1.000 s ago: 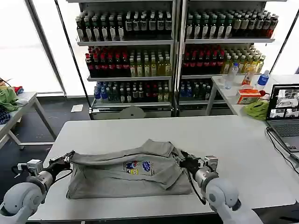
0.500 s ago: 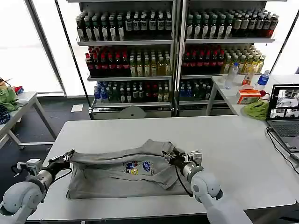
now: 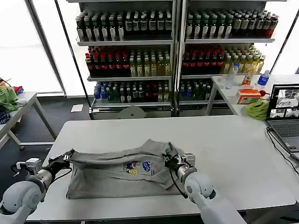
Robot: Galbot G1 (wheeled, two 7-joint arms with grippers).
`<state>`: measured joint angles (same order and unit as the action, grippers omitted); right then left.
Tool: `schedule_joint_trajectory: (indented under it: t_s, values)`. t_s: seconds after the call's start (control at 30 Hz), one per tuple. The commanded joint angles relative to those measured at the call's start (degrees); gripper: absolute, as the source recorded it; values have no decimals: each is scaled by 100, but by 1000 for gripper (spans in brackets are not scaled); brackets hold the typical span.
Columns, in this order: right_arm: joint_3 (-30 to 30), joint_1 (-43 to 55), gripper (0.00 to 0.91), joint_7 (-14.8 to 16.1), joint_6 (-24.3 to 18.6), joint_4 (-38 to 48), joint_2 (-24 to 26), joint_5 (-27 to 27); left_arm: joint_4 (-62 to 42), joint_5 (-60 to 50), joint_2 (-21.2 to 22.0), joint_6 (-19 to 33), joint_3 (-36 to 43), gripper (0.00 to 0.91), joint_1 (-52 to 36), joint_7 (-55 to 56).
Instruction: Fold and organize the clothes.
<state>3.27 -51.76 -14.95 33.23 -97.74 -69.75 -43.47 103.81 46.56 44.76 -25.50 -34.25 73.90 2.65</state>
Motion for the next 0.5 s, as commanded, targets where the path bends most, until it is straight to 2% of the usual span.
schedule_joint_trajectory:
  t_s: [0.03, 0.5]
  values:
    - [20, 36, 0, -15, -6, -75, -4, -87, -15, 2, 1, 5, 1, 0, -11, -4]
    - [466, -396, 0, -71, -4, -1237, 241, -477, 27, 41, -77, 5, -62, 0, -3, 35]
